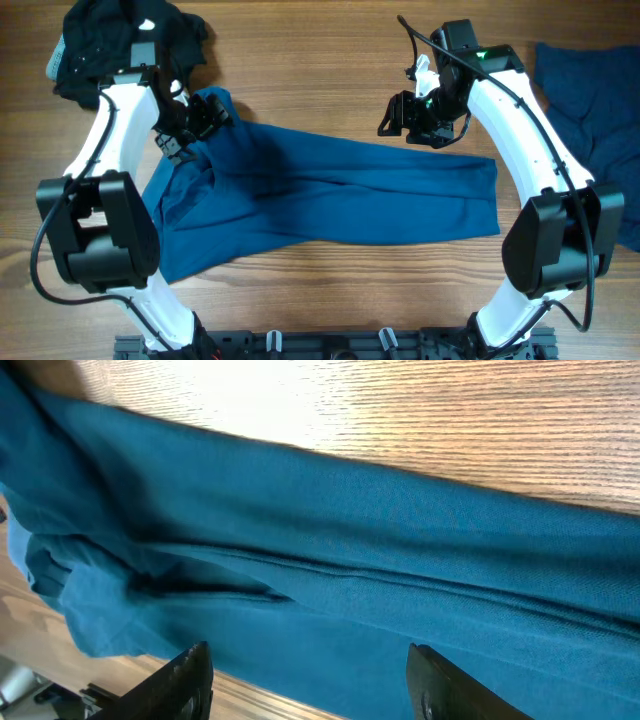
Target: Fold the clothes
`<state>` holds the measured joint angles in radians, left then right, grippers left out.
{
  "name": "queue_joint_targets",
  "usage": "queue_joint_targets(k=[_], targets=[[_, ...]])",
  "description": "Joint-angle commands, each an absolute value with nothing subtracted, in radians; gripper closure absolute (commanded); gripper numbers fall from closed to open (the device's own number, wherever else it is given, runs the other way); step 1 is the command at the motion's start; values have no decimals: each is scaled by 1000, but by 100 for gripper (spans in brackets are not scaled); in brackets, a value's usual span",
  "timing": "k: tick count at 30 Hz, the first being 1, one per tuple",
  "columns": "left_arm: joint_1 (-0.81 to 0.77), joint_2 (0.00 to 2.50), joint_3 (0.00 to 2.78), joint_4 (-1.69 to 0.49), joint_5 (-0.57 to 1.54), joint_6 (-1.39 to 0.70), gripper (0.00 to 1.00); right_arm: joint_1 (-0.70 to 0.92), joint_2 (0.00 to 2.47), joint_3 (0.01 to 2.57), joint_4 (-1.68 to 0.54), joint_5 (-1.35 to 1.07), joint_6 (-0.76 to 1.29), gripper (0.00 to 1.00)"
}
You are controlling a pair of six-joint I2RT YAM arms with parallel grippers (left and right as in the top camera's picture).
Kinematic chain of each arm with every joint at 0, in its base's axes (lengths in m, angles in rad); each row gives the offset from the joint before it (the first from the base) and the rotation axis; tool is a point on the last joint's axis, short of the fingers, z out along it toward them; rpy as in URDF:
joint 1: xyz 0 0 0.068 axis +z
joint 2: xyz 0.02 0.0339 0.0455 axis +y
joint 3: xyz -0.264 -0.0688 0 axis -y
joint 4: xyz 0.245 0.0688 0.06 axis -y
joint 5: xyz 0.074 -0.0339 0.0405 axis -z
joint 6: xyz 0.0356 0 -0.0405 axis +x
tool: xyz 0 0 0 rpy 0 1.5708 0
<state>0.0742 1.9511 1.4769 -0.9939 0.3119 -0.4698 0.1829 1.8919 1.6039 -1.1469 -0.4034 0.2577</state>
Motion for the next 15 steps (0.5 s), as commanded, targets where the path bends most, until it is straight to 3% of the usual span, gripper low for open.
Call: queue_joint_targets(k=[1, 6, 12, 15], targets=[[76, 1995, 1487, -993, 325, -479, 8, 190, 1870, 1595, -1146, -389, 262, 37], [75, 2000, 1487, -978, 325, -479, 27, 191, 1870, 1595, -1144, -389, 261, 37], [75, 2009, 1487, -976, 325, -479, 35, 191, 1870, 1595, -1141, -389, 262, 37], [75, 2016, 1487, -976, 325, -479, 52, 191, 1870, 1595, -1140, -389, 262, 37]])
